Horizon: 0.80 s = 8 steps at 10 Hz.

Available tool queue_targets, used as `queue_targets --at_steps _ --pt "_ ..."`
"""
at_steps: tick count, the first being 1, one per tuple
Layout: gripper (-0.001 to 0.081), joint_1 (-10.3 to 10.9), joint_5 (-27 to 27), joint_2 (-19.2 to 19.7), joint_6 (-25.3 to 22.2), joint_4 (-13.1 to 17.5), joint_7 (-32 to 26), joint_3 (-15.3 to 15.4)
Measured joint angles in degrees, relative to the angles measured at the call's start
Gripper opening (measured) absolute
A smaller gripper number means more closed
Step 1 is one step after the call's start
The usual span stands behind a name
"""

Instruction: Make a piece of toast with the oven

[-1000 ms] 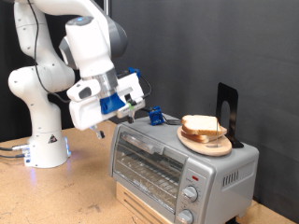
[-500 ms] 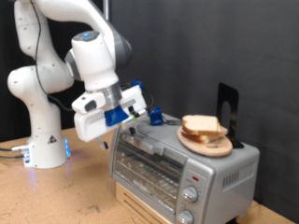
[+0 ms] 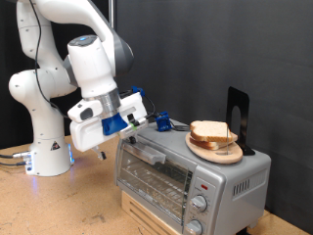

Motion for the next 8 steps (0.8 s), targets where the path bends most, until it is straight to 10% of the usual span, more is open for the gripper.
queue_targets --at_steps 8 --pt "0.0809 -3.3 0.12 9.29 3.23 6.72 0.9 -1.81"
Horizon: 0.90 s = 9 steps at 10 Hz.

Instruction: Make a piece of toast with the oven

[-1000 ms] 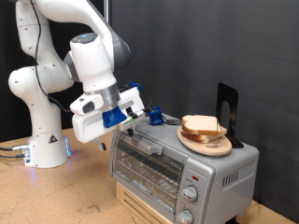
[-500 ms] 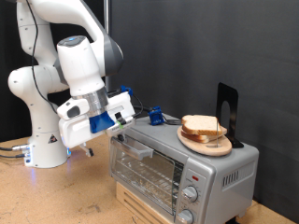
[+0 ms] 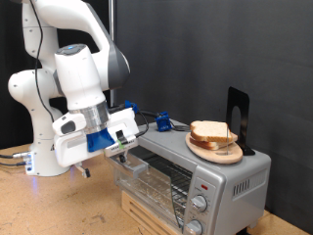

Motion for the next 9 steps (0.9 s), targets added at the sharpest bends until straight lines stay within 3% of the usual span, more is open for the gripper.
queue_targets --at_steps 9 --pt "0.0809 -3.57 -0.26 7.82 3.11 2.85 -0.69 -1.37"
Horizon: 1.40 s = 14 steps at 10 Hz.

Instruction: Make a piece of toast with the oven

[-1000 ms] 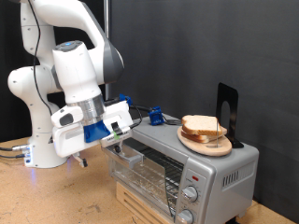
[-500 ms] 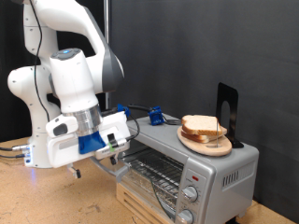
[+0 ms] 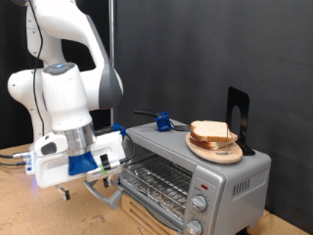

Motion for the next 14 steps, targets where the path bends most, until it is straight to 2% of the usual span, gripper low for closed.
queue_targets --at_steps 4,6,11,13,14 --pt "0.0809 -0.9 0.76 3.42 3.1 1.34 -0.02 -0.25" --pt "0.0809 -1.09 1.42 5.35 3.58 2.45 -2.1 -0.14" --pt "0.0809 -3.34 -0.35 5.27 1.53 0.56 -4.6 -2.79" --pt "0.0809 -3.78 -0.2 4.57 0.45 0.34 -5.19 -2.87" --pt "0.0809 -3.97 4.68 4.23 -0.56 0.64 -10.18 -1.81"
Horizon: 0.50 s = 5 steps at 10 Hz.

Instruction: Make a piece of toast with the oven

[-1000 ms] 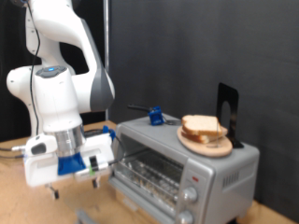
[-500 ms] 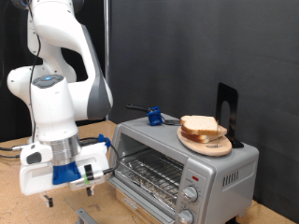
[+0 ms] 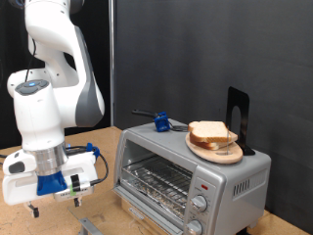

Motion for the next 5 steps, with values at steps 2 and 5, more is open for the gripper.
queue_targets --at_steps 2,5 --pt "0.0809 -0.75 13.11 -3.39 -10.87 1.92 -16.15 1.44" --pt "0.0809 -1.66 20.52 -9.97 -24.28 3.41 -23.53 0.91"
